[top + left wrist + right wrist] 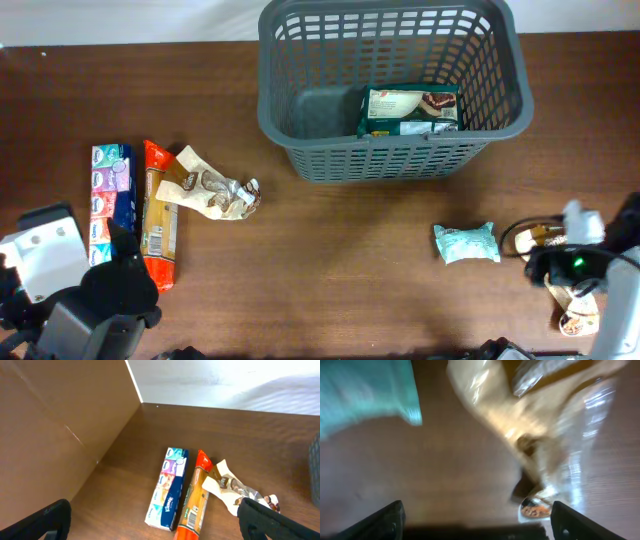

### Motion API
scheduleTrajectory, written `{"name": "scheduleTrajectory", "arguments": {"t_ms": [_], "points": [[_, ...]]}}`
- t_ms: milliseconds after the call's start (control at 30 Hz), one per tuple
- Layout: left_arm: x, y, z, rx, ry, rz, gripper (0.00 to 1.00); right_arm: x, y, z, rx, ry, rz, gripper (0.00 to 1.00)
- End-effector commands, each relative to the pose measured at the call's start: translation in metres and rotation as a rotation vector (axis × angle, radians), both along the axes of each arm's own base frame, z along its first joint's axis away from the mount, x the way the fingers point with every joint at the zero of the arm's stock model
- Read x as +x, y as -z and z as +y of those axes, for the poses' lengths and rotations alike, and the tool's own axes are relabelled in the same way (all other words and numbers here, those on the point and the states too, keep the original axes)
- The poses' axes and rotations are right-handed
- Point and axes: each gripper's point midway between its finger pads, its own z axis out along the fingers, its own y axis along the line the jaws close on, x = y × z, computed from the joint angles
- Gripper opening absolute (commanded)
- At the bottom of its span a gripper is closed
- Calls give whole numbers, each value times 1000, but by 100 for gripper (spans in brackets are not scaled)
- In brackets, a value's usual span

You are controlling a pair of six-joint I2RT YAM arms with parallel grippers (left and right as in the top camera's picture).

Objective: Pack container
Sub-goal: 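Move the right gripper down and grasp the brown Pantree snack bag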

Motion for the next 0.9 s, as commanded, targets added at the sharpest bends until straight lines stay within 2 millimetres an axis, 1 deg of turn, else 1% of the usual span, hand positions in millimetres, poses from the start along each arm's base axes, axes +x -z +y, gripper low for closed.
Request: {"name": "scheduleTrajectory", "arguments": {"t_ms": [0, 33, 100, 167, 233, 300, 333, 400, 467, 533, 600, 633, 667, 700, 733, 767, 833, 867], "points": [[0, -2, 3, 32, -5, 4, 99, -28, 18, -1, -125, -123, 94, 95], [0, -2, 3, 33, -6, 3, 99, -28, 20, -1, -153, -128, 74, 98], [-1, -4, 5, 41, -14, -3, 99, -24, 17, -4, -214, -127, 12, 99], [-1, -6, 6, 49, -23, -10, 99, -14, 1, -8, -286, -101, -97, 99], [-1, -6, 7, 53, -27, -13, 99, -3, -7, -10, -299, -49, -182, 99], [-1, -6, 7, 53, -27, -13, 99, -1, -4, -10, -289, -52, -179, 99], [-1, -6, 7, 52, -26, -12, 99, -3, 0, -11, -288, -90, -149, 99], [-1, -6, 7, 51, -25, -11, 99, -4, 3, -17, -309, -90, -115, 99], [-1, -6, 7, 51, -25, -11, 99, 2, 0, -22, -333, -86, -139, 99], [-1, -6, 7, 51, -25, -11, 99, 11, -6, -33, -385, -76, -172, 99], [-1, -6, 7, 51, -25, -11, 99, 15, -8, -35, -394, -74, -192, 99], [-1, -6, 7, 51, -24, -11, 99, 15, -7, -35, -396, -88, -187, 99], [-1, -6, 7, 51, -24, -11, 99, 13, -6, -35, -399, -143, -161, 100], [-1, -6, 7, 51, -24, -11, 99, 9, -2, -37, -410, -221, -113, 94], [-1, -6, 7, 51, -24, -11, 99, 7, -1, -38, -412, -244, -93, 93], [-1, -6, 7, 50, -24, -11, 99, 6, 3, -40, -405, -255, -75, 93], [-1, -6, 7, 51, -24, -11, 99, 3, 12, -46, -376, -226, -53, 100], [-1, -6, 7, 51, -24, -11, 99, 4, 13, -50, -380, -217, -53, 99]]}}
